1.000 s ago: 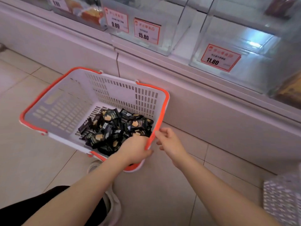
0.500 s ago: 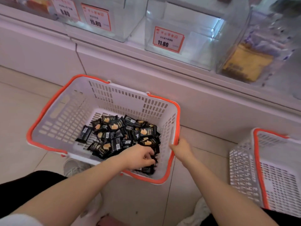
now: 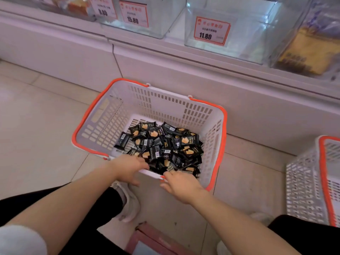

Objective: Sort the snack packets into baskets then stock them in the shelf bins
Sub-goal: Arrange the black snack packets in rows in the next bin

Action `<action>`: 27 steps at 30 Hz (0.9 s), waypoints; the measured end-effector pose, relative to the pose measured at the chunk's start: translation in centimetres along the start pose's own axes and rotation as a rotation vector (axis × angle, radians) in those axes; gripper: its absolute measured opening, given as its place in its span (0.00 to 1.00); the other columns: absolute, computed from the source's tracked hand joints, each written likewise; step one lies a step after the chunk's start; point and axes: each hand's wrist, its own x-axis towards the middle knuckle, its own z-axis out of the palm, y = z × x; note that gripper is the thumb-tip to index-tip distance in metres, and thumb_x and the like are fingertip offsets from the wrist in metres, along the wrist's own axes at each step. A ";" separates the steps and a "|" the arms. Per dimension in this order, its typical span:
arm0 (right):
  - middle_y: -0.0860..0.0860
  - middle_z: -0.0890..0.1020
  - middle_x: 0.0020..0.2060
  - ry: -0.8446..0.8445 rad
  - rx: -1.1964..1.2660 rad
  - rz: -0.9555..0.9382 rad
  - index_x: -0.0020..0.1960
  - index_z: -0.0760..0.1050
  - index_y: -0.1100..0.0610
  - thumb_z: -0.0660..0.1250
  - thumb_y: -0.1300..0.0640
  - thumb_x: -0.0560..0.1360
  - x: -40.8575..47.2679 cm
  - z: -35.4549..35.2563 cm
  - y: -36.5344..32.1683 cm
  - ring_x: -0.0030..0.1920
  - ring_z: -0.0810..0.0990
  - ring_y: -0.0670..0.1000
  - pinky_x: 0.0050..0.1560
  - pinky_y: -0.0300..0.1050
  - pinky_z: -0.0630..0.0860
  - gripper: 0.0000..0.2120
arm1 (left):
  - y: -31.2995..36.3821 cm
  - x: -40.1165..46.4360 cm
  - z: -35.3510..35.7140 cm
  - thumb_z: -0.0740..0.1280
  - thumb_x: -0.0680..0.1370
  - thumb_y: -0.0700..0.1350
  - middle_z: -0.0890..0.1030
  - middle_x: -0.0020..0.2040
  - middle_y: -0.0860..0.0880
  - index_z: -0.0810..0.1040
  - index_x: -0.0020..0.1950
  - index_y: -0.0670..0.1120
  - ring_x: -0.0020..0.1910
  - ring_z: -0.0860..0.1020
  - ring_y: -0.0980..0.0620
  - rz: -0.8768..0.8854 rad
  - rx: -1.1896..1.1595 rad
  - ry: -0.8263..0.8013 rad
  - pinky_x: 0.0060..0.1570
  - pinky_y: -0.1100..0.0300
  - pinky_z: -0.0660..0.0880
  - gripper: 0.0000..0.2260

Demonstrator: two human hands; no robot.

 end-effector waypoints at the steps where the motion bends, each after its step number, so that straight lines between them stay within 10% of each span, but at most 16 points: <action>1: 0.58 0.75 0.56 -0.016 0.008 -0.003 0.60 0.66 0.59 0.54 0.48 0.80 0.0 0.5 -0.2 0.56 0.75 0.60 0.46 0.52 0.71 0.16 | -0.4 -0.4 0.4 0.66 0.73 0.54 0.72 0.64 0.50 0.67 0.68 0.51 0.62 0.71 0.49 -0.023 0.013 0.017 0.58 0.55 0.71 0.25; 14: 0.58 0.77 0.51 0.010 0.027 0.175 0.59 0.62 0.57 0.53 0.54 0.81 -5.2 2.1 5.2 0.49 0.77 0.62 0.38 0.52 0.66 0.10 | 2.8 2.7 -1.3 0.55 0.79 0.60 0.77 0.56 0.48 0.71 0.58 0.47 0.56 0.76 0.46 0.038 0.261 0.174 0.49 0.51 0.74 0.20; 27: 0.55 0.75 0.60 0.109 -0.030 0.611 0.65 0.66 0.55 0.57 0.59 0.78 -17.6 3.6 12.3 0.60 0.74 0.57 0.57 0.49 0.69 0.16 | 18.4 9.5 -3.8 0.60 0.77 0.60 0.77 0.55 0.46 0.73 0.57 0.46 0.56 0.74 0.45 0.196 0.029 0.239 0.49 0.52 0.73 0.19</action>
